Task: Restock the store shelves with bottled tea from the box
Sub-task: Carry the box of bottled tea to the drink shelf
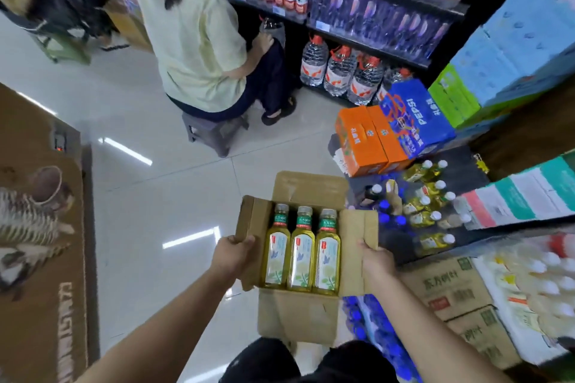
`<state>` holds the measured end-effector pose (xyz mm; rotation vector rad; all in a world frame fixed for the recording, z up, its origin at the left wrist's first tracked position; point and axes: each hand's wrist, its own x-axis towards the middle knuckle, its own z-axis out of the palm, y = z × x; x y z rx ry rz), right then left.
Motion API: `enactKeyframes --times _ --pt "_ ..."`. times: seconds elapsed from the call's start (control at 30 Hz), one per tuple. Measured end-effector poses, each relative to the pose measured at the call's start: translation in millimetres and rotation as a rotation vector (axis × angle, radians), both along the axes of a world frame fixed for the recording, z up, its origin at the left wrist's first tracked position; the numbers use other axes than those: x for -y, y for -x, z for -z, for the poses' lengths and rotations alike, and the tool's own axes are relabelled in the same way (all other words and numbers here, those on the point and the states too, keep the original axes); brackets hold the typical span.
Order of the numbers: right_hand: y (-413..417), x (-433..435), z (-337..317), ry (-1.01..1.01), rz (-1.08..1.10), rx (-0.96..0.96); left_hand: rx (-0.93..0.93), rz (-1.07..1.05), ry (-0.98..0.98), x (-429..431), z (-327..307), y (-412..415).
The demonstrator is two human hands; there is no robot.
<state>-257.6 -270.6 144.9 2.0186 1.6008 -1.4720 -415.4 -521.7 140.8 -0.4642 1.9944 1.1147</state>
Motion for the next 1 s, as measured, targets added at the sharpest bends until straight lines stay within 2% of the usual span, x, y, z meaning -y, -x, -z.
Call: enactKeyframes --times 0.13,0.33,0.43,0.7,1.0 --pt "98.8 25.4 16.0 0.035 -0.117 -0.032 -0.044 -0.133 0.029 45.8 -11.8 66.5" --pt "262.0 62.5 -0.6 0.108 -0.356 -0.123 -0.057 -0.387 0.067 107.1 -26.0 154.1" --pt "341.9 82.1 -10.7 0.091 -0.53 -0.144 -0.063 -0.524 0.082 130.7 -40.6 190.0" --pt "542.2 157.8 -41.8 0.049 -0.812 -0.154 -0.058 -0.843 0.022 191.3 -49.7 311.6" --pt "743.0 260.9 -39.6 -0.014 -0.874 -0.13 0.036 -0.885 0.0 289.9 -40.3 501.7"
